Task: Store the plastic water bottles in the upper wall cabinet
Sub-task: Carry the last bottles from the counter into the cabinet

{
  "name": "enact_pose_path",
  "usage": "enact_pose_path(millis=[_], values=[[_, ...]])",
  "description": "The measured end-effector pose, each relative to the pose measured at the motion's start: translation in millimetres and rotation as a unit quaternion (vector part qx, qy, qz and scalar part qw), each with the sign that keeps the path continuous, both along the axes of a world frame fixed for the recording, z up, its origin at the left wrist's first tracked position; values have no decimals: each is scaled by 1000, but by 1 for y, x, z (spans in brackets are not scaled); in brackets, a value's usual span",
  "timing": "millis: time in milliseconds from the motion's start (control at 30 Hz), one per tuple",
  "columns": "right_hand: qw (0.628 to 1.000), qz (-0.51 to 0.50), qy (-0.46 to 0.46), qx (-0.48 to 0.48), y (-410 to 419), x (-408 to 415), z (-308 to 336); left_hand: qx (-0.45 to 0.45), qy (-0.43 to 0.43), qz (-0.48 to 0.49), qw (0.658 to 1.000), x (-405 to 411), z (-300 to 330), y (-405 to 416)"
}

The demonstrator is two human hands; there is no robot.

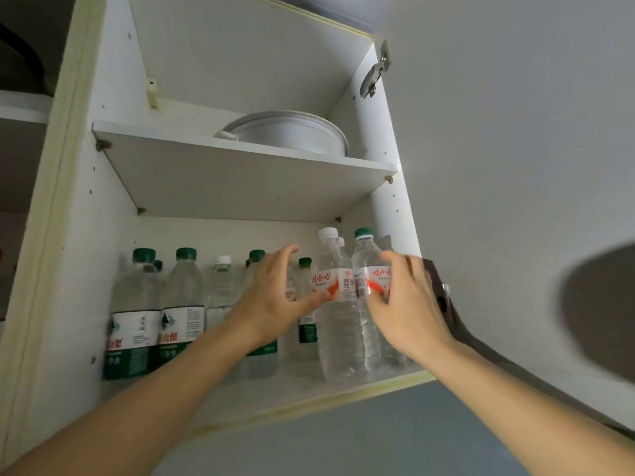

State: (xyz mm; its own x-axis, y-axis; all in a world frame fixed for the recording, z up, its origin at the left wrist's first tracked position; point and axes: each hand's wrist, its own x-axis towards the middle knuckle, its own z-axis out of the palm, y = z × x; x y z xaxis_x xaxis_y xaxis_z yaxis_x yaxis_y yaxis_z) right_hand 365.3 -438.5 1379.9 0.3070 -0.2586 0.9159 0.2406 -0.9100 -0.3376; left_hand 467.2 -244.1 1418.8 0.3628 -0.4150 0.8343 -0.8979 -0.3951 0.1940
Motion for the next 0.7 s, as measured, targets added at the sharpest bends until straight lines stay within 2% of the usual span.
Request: enact_pose_path(millis=[133,233,333,433,600,700], values=[[996,54,54,39,-4,4,-9,-14,119,-48,992,-16,0,-36],[988,100,88,79,-4,10,-15,-28,158,-56,986,-16,-5,-50],[983,119,85,107,-5,14,-18,-52,182,-62,980,-14,-10,-55],[985,108,81,106,-5,16,-19,-61,184,-77,978,-12,-11,-55],[994,16,57,90,-5,14,-26,-70,195,-62,976,-7,-9,-41],[995,27,50,87,-9,11,-27,-72,209,-46,974,-3,-7,-28]])
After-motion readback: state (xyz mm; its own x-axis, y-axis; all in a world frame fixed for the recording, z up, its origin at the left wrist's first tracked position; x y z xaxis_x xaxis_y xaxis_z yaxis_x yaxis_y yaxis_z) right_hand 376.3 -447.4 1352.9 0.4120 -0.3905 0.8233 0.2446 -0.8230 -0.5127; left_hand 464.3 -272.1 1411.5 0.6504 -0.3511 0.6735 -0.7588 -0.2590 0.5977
